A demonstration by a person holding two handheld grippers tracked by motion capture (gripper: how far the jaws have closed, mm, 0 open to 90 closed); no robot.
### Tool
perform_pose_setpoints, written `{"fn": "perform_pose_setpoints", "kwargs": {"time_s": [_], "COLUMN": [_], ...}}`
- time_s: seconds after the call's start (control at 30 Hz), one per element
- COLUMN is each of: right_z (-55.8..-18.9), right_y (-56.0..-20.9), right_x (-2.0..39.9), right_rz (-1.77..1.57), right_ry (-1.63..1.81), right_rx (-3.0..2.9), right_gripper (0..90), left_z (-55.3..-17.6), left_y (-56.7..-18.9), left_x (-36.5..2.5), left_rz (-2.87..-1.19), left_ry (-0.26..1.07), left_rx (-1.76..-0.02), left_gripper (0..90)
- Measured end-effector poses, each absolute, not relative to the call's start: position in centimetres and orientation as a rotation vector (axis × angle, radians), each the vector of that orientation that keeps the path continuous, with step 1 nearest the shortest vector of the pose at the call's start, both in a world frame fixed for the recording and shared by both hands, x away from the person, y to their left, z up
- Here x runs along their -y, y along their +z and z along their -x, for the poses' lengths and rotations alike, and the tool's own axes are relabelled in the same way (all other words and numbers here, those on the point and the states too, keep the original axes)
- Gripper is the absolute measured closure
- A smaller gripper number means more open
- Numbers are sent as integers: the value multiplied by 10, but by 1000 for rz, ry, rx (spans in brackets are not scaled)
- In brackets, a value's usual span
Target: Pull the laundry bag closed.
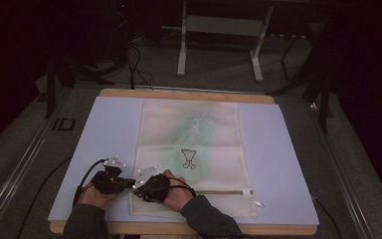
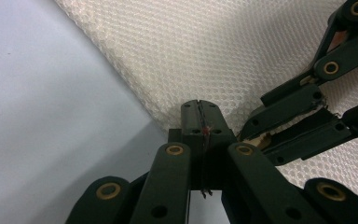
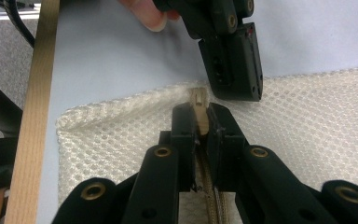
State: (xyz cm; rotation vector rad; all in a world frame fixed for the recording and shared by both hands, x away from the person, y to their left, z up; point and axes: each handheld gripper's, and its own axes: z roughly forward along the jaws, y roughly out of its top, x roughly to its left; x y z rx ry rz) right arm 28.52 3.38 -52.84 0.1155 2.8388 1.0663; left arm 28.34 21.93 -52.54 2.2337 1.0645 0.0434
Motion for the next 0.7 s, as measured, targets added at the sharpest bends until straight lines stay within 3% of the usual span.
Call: {"fn": "perform_pose_setpoints", "kwargs": {"time_s": [0.7], "right_z": [-280], "right_y": [-524], "right_x": [-20], "right_rz": [-105], "right_ry": [1006], "right_rx": [-2840], "right_gripper": [824], "left_z": [-283], "left_y": [-526], "left_x": [-220], "left_rz": [-2231], "left_ry": [43], "left_rx": [-1058], "left_gripper": [898]}}
